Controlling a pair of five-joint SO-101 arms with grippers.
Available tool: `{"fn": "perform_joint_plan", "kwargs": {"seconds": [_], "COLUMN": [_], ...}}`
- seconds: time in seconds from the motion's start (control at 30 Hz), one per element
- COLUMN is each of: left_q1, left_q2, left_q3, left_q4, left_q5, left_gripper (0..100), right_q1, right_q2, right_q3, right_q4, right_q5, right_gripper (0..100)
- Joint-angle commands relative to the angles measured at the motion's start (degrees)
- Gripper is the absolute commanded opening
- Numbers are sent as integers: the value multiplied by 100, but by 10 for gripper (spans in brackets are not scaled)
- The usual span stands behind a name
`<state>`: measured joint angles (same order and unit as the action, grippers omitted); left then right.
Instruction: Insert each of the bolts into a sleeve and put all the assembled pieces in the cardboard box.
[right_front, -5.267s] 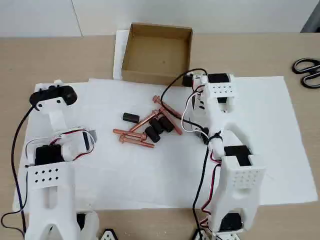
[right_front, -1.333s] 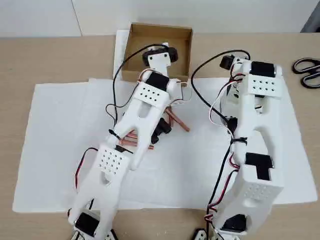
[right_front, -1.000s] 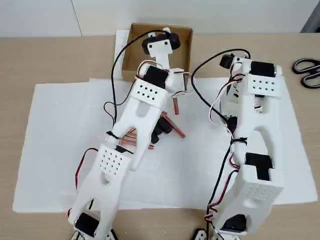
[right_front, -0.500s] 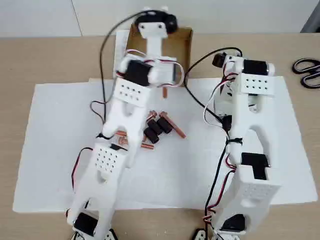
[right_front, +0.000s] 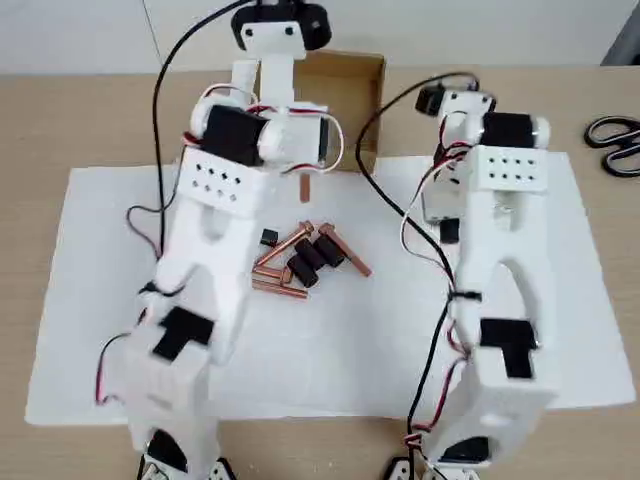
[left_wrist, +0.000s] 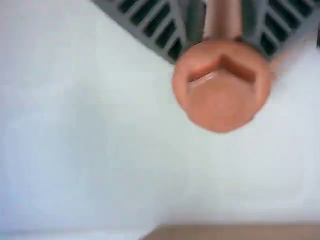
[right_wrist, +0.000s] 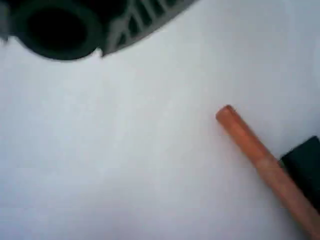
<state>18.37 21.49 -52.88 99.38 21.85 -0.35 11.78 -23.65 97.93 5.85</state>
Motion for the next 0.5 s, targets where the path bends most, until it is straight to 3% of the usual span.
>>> {"fn": "perform_joint_plan", "kwargs": {"seconds": [0.0,0.23,0.47], "left_q1": [-53,-53,-53], "left_q2": [-1046,-1380,-1398], "left_q3": [462,866,831], "left_q4": [105,97,88], "left_q5": [-35,-18,0], "left_gripper": [6,6,6], "right_q1": [-31,-66,-611], "right_q2": [-998,-2571,-4453], "right_q3": [-281,-255,677], "right_q4": [92,66,-40], "right_q5": [-26,-18,53], "right_gripper": [4,5,6]}}
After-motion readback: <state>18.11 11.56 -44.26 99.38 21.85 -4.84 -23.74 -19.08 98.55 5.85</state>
